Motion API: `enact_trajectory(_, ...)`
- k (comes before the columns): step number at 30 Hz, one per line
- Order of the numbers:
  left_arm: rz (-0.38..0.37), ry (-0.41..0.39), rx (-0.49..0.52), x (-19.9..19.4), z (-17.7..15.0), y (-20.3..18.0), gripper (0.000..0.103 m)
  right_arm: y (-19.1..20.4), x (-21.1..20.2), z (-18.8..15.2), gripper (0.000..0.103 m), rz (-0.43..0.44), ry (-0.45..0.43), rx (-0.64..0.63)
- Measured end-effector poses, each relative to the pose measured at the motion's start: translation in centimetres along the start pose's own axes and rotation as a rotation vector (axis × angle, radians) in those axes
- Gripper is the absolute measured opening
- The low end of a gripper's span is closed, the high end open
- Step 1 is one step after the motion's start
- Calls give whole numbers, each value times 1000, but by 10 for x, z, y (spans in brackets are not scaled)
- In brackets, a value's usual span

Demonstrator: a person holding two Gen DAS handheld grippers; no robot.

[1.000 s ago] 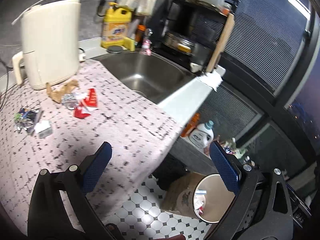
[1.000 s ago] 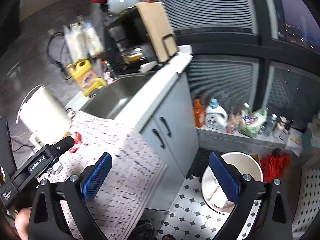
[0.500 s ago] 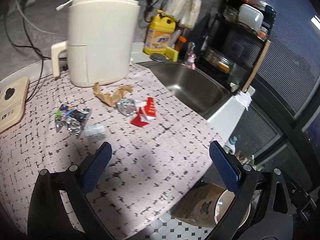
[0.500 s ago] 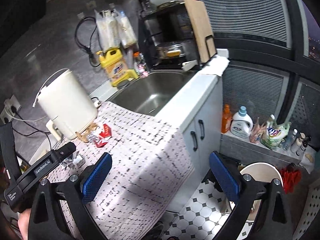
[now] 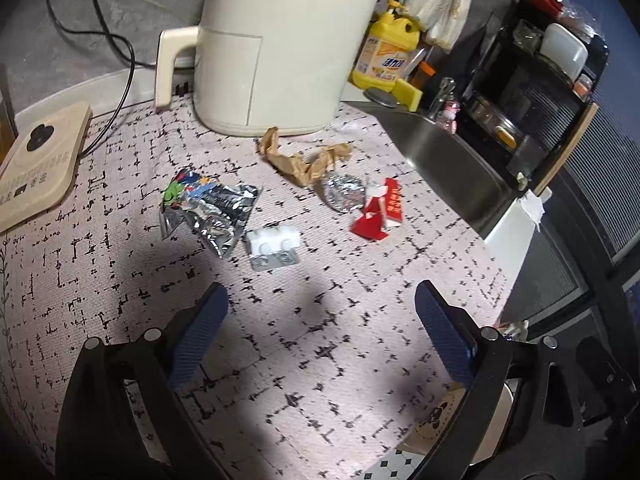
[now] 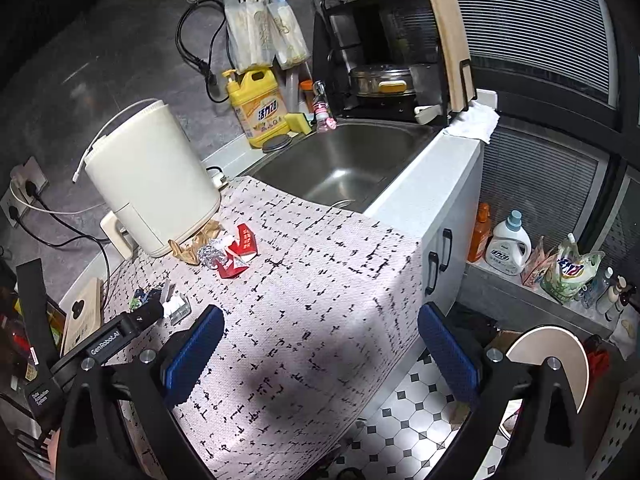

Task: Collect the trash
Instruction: 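Close the left tool on the white pill blister pack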

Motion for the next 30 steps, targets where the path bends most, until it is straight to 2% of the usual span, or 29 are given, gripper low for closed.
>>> enact_trajectory(6, 16, 74, -53, 33, 3, 25, 76, 20, 18, -4, 94, -13, 23, -2)
enact_trajectory(13, 4, 124, -32, 63, 6, 32, 75, 43, 24, -8, 93, -57, 13, 7)
enact_trajectory(22, 54, 97, -39, 76, 20, 34, 74, 56, 38, -5, 92, -63, 43, -28)
enact_trajectory(26, 125, 92, -21, 78, 22, 36, 45, 65, 54, 0, 92, -33, 63, -56)
enact_trajectory(30, 99, 80, -72, 73, 26, 43, 44, 76, 72, 6, 91, 17, 90, -91)
Point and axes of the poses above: each gripper's, at about its wrist camera, not at the fingertips, and x roughly the way its jaws point, y to its left, z to its top, the point moved 6 cm from there along x, roughly the way its jaws point, and after that the axes turned 3 degrees about -z, right-handed, at the moved point
